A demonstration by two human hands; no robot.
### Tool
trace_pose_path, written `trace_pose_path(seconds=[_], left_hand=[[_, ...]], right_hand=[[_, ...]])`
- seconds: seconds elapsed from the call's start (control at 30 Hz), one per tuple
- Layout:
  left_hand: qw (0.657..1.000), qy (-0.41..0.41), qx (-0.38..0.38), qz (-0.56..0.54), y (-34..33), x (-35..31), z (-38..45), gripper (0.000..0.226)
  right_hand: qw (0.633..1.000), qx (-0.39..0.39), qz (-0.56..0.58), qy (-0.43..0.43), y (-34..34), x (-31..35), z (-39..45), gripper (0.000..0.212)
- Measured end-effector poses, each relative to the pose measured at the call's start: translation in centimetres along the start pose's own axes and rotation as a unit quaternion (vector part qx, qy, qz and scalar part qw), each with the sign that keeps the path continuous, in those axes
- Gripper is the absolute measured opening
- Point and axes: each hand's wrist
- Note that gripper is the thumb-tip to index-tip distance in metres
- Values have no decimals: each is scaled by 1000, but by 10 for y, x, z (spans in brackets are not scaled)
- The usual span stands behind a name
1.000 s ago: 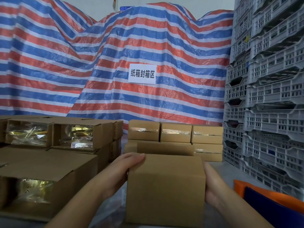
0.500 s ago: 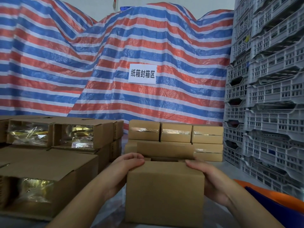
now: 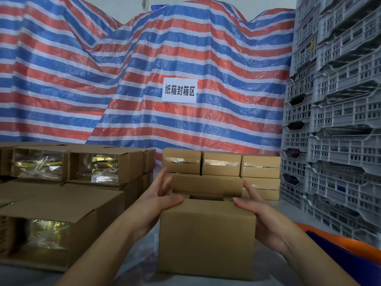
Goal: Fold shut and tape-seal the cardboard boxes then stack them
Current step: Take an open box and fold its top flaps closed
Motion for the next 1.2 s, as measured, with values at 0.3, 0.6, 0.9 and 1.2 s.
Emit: trace_pose_path(seconds=[0.3,0.6,0.9,1.2], left_hand=[[996,-36,-46,64,5,5,1,78],[991,7,-37,130,7,8,3,35],[840,-65,-2,538,-36,-49,6,62],[684,16,135,717,-82,-26,20,97]], right_hand=[[998,-27,2,48,-5,-1,-4,23],[998,-48,-26,36,-5,-4,0,31],[998,-50,-29,35,-3,-5,-1,25],[998,-39,-37,45,-1,-5,-1,22]])
Point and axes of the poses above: each hand's wrist, its own z-axis towards the middle knuckle, its own y-axis out of the back of the hand, x = y × z, and after that the axes turned 1 degree about y, right-handed
